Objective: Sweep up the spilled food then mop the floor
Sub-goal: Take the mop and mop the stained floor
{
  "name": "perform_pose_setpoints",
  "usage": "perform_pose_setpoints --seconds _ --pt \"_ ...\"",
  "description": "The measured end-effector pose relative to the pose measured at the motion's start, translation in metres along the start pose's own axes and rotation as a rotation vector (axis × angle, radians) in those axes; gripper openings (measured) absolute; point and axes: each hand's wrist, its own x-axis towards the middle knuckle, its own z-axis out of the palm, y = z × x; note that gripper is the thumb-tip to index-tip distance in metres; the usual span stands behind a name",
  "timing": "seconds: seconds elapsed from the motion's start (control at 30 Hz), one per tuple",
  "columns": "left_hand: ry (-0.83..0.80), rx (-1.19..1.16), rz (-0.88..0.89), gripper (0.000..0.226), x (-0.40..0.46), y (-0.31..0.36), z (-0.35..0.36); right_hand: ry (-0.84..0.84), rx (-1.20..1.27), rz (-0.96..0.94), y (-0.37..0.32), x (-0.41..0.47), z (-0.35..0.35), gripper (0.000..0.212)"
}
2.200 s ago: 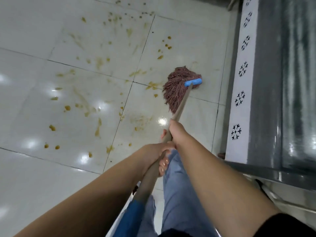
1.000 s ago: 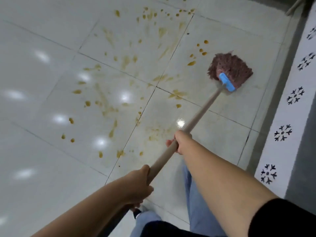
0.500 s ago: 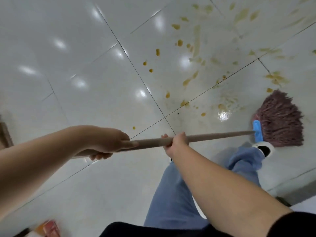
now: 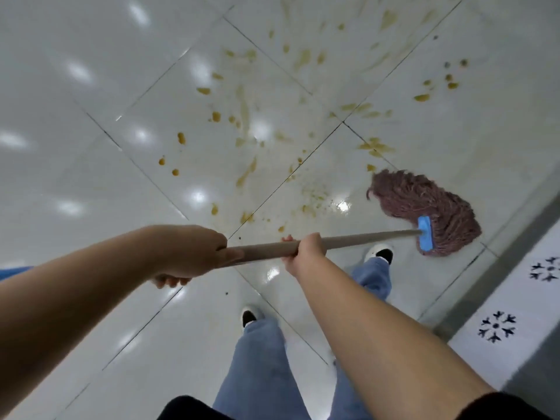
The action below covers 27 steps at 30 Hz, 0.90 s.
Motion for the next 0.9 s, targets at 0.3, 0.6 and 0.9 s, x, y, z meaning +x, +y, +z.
perform_pose_setpoints --seconds 0.3,0.6,0.9 --pt "-0.030 -0.164 0.075 0.043 0.094 0.233 -0.067 0.108 -0.015 -0.124 -0.258 0.084 -0.067 0.036" --pt "0.083 -0.432 0.146 0.047 0.162 0.413 -0.114 0.060 -0.195 -0.303 -0.462 0.118 -0.099 0.014" --pt "-0.019 -0.663 0.146 0.045 0.130 0.409 -0.049 0.089 -0.405 -0.279 -0.427 0.098 -0.137 0.021"
